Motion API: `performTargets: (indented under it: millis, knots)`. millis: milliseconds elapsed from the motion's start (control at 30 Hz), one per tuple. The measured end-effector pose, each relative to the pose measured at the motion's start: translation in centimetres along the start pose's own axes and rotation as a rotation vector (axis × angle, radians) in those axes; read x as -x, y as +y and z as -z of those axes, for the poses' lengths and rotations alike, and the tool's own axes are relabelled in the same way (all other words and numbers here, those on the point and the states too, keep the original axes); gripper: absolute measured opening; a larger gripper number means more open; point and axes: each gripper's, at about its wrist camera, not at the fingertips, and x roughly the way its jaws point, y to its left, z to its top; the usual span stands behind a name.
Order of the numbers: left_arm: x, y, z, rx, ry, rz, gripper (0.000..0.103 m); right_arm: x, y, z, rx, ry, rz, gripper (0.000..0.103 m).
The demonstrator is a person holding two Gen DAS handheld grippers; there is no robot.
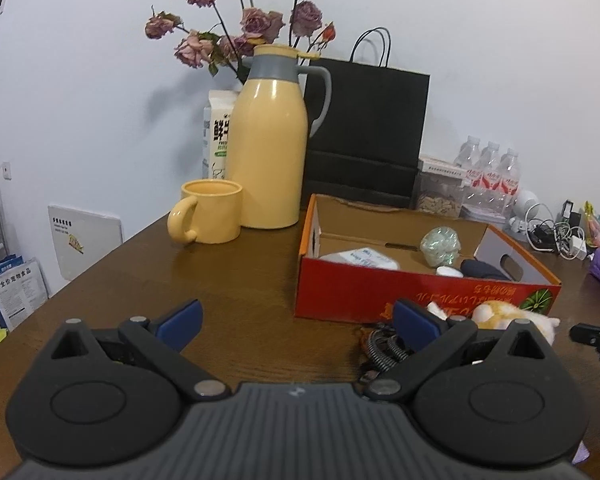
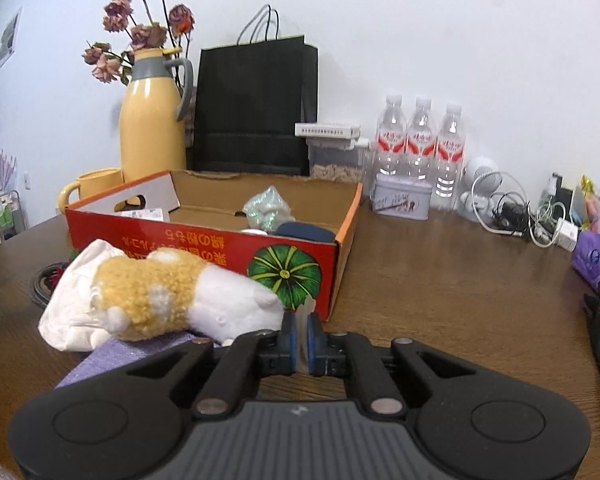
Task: Organize objects
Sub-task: 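Lower the left gripper onto the black braided cable and grasp it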
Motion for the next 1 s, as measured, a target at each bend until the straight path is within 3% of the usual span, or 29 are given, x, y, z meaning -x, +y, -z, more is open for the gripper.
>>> performTargets:
  millis: [200, 667, 900, 1000]
  knots:
    - [-1.2, 0.8, 0.8, -0.013, 0.063, -0.024, 0.103, 1.0, 0.8, 0.2, 0.018, -0.031, 0.002, 0.004]
    - [-3.5, -2.8, 1.4, -0.053, 0.112, 0.079, 0.103, 1.4, 1.0, 0.3, 0.024, -0.048, 0.017, 0.005]
    - [-4.6, -3.5, 1.6, -0.006, 0.158, 0.120, 0.103, 1.5, 1.0, 0.3, 0.026, -0.049, 0.016, 0.005]
    - [-4.9, -3.8, 1.9, 0.014, 0.188, 0.145, 0.080, 1.5, 1.1, 0.3, 0.026, -0.050, 0.017, 0.005]
